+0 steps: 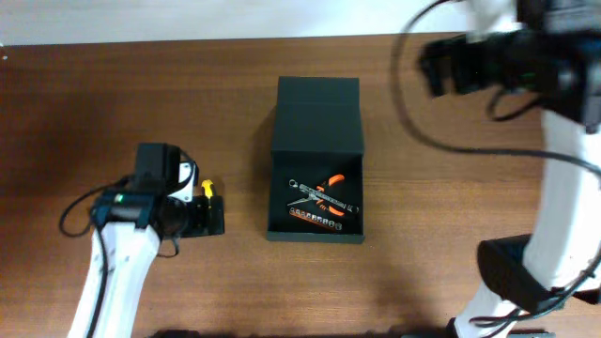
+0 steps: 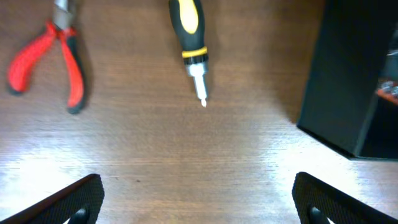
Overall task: Pack container
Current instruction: 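Raise the right gripper away to the upper right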
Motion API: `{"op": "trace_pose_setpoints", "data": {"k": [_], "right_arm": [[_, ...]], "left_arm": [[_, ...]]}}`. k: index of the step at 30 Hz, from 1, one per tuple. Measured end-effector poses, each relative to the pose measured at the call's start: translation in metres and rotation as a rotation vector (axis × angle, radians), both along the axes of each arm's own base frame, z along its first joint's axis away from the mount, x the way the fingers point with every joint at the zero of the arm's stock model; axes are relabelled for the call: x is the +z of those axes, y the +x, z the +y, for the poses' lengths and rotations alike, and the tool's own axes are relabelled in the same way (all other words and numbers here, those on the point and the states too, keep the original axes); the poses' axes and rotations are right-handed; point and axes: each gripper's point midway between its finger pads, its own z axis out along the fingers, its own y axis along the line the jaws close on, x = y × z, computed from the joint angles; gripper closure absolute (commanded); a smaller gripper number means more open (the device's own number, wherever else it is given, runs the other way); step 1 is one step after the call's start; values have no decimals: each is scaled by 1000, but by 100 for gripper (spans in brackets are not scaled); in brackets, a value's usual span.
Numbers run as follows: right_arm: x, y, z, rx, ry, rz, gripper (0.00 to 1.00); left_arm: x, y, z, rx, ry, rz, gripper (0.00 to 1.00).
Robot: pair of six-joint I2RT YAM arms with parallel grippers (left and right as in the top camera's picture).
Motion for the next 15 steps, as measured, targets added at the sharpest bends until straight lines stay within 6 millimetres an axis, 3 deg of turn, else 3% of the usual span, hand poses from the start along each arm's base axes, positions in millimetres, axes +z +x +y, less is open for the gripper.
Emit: {"op": "trace_pose_setpoints", "data": {"k": [3,7,10,15], "right_arm": [[-16,8,-35,-126,44,58,1],[-56,13,-87,-285,71,192,1],[-89,6,-123,-386,83,305,1],[-138,2,-163,-468,87,420,1]], "left_arm": [[-19,3,-2,9,-6,74,1],[-44,13,-8,20,-38,136,1],[-57,25,-13,25,-68,144,1],[-73,43,-16,30,-84,122,1]]}}
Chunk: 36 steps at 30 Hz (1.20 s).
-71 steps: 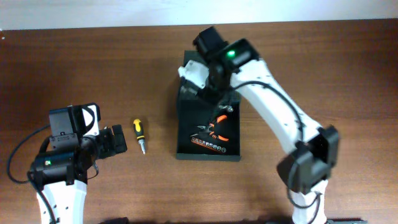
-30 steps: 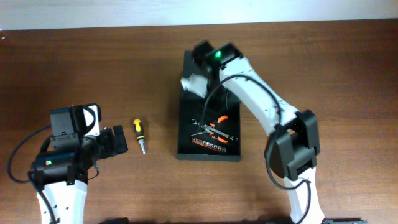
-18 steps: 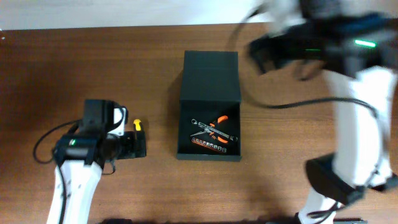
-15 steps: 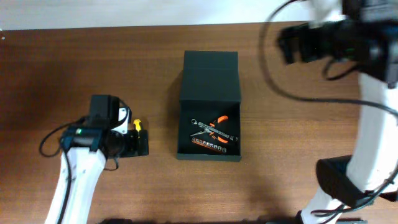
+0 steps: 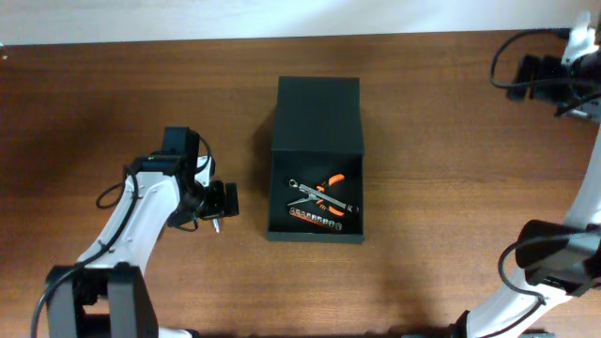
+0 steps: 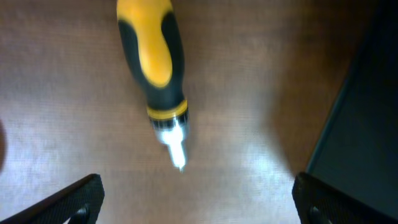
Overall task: Pack container
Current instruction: 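Raise the right gripper away to the upper right, then lower the left gripper onto the yellow-black screwdriver and grasp it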
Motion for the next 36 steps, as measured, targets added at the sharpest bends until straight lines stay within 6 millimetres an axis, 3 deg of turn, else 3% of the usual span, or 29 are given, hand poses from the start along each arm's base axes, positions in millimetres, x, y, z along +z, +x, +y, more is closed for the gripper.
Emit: {"op": "trace_pose_setpoints", "data": {"k": [10,17,23,36], "right_arm": [[-102,2,-6,16,41,144,1],[-145,-5,-3,31,58,198,1],[-158,-8,-2,42,60,212,1],[-159,-8,-2,53,57,211,1]], "left_arm": [[-21,24,4,93,20,-30,1],[-38,22,9,139,51,17,1],[-39,22,17,168,94,17,1],[-42,28,21,184,120,-5,1]]}}
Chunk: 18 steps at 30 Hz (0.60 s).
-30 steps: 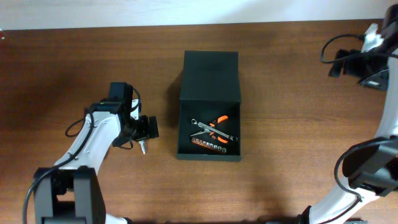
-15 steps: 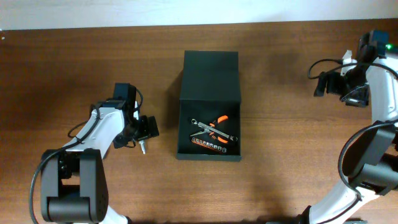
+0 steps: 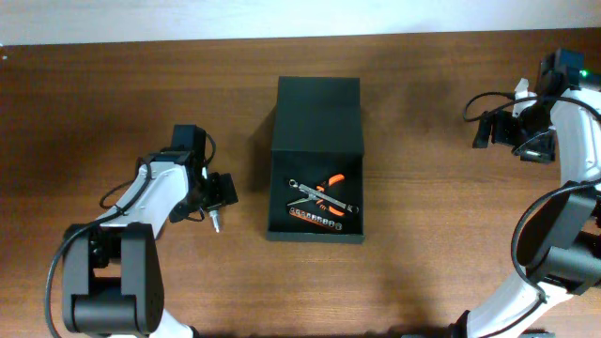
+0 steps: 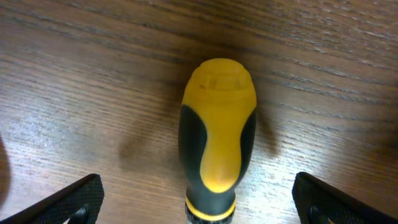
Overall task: Pack container
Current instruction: 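Lower the left gripper onto the yellow-black screwdriver and grasp it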
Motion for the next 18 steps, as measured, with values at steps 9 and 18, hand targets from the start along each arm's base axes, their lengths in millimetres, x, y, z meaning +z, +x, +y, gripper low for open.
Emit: {"op": "trace_pose_setpoints", "data": {"k": [9,18], "right_arm": [[0,-1,0,3,1,3,1],[0,-4,1,3,5,15,1]], "left_arm": [[-13,0,-5,-22,19,34,0],[-12,1,-5,-18,20,31,22]]}}
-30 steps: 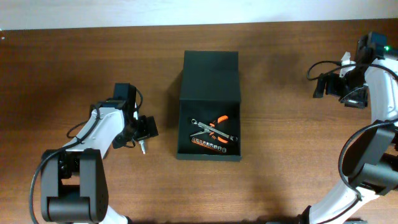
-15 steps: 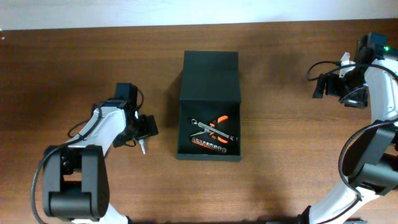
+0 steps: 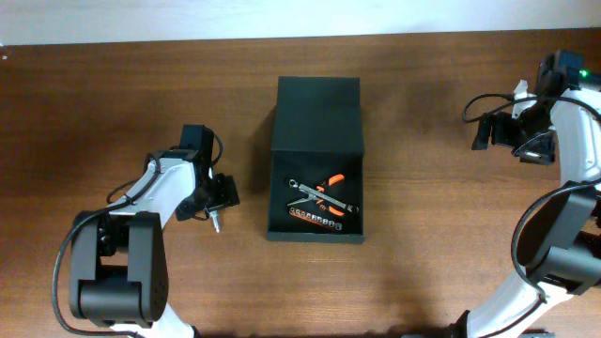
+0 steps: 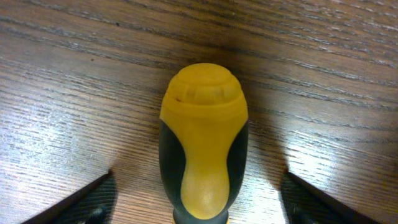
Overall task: Pack container
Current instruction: 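Lower the left gripper onto the yellow-black screwdriver and grasp it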
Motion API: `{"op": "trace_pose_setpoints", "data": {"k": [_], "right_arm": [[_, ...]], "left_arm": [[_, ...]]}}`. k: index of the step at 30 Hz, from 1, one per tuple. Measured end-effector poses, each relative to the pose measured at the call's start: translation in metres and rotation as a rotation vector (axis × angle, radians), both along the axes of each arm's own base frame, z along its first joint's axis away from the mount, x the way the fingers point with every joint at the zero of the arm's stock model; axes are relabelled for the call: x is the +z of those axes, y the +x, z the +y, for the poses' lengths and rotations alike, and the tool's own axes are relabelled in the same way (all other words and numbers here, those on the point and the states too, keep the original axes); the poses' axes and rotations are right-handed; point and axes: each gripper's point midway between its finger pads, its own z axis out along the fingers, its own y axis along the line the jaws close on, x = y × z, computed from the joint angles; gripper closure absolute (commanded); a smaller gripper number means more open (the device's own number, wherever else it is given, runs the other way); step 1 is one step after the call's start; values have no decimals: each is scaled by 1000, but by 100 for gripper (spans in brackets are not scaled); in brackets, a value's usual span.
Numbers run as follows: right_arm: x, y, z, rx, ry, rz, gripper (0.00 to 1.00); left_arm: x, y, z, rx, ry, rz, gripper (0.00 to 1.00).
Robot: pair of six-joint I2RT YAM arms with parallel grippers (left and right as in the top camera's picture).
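A screwdriver with a yellow and black handle (image 4: pixel 204 143) lies on the wooden table. In the overhead view only its metal tip (image 3: pixel 216 223) shows below the left gripper. My left gripper (image 4: pixel 199 202) is open and low over the table, one dark fingertip (image 4: pixel 93 199) on each side of the handle, neither touching it. The black container (image 3: pixel 315 131) stands open in the middle. Its lower compartment holds orange-handled pliers (image 3: pixel 331 184), a wrench and a bit strip (image 3: pixel 315 220). My right gripper (image 3: pixel 484 131) hangs at the far right, its jaws too small to read.
The container's raised lid (image 3: pixel 317 113) lies toward the back. The left arm (image 3: pixel 160 188) stretches from the front left edge. The right arm's cables loop over the table at the right edge. Bare wood lies between the screwdriver and the container.
The left wrist camera is closer to the screwdriver handle, which looks larger and sits a little left in view. The two fingertips stand slightly nearer the handle. The right arm has not moved.
First the left gripper hung open short of the screwdriver, with red pliers to its left, while the right arm was raised. Then it was over the tip and the right arm was at the right edge. Later it straddled the handle, and now sits lower around it.
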Motion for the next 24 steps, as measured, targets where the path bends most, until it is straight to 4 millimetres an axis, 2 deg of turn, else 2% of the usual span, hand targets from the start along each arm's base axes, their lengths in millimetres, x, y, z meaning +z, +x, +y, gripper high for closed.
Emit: {"op": "trace_pose_setpoints", "data": {"k": [3,9,16,24], "right_arm": [[0,0,0,0,0,1,1],[0,-1,0,2,1,4,1],[0,-2,1,3,2,7,1],[0,-2,1,3,3,9,1]], "left_arm": [[0,0,0,0,0,0,34],[0,0,0,8,0,-1,71],[1,0,0,10,0,3,96],[3,1,0,6,0,9,98]]}}
